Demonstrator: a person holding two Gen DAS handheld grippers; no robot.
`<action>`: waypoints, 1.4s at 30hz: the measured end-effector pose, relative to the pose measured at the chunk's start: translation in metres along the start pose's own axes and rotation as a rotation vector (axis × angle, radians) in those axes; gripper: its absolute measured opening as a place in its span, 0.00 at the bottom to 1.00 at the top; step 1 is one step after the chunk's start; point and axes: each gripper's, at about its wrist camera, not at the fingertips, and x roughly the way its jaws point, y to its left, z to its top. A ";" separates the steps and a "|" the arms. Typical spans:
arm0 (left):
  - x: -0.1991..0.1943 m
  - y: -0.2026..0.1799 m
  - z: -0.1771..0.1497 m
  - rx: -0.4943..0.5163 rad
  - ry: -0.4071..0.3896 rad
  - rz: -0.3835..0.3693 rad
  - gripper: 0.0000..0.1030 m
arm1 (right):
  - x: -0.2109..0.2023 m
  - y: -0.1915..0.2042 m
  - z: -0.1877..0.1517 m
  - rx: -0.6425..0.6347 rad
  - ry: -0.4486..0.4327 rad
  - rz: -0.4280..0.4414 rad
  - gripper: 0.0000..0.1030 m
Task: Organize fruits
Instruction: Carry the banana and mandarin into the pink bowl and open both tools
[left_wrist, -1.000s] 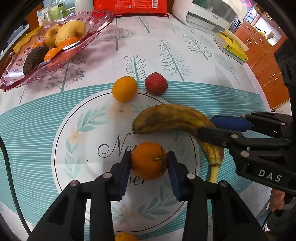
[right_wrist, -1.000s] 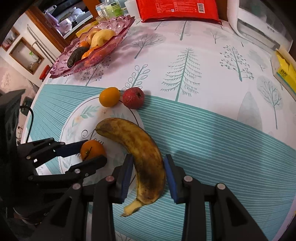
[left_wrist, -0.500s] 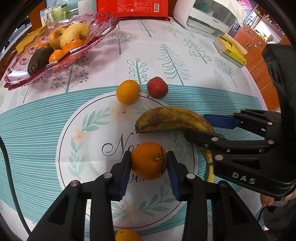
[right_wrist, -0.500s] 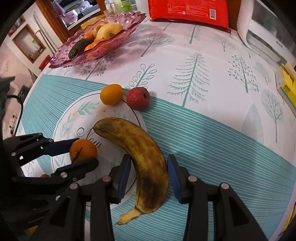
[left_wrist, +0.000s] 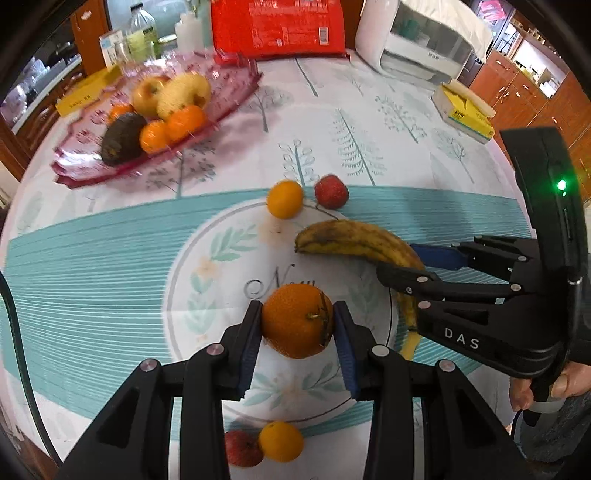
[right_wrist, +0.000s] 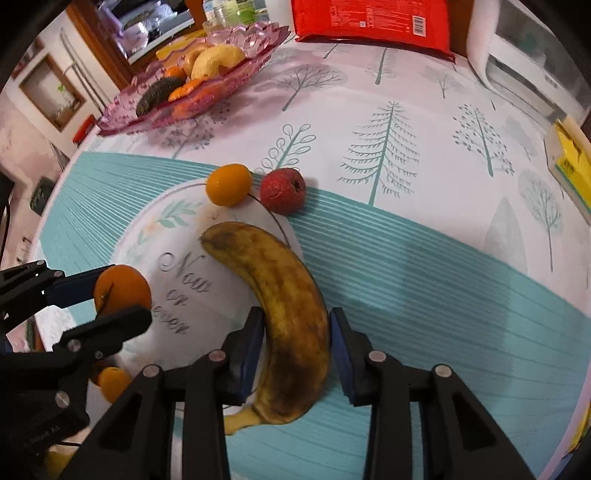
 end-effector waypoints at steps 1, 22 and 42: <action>-0.007 0.002 0.000 0.003 -0.010 0.004 0.35 | -0.006 0.002 -0.001 0.005 -0.013 0.002 0.35; -0.136 0.160 0.092 0.115 -0.209 0.033 0.35 | -0.146 0.096 0.096 0.173 -0.347 0.003 0.35; -0.090 0.220 0.192 0.140 -0.170 0.043 0.35 | -0.097 0.101 0.229 0.373 -0.298 -0.071 0.35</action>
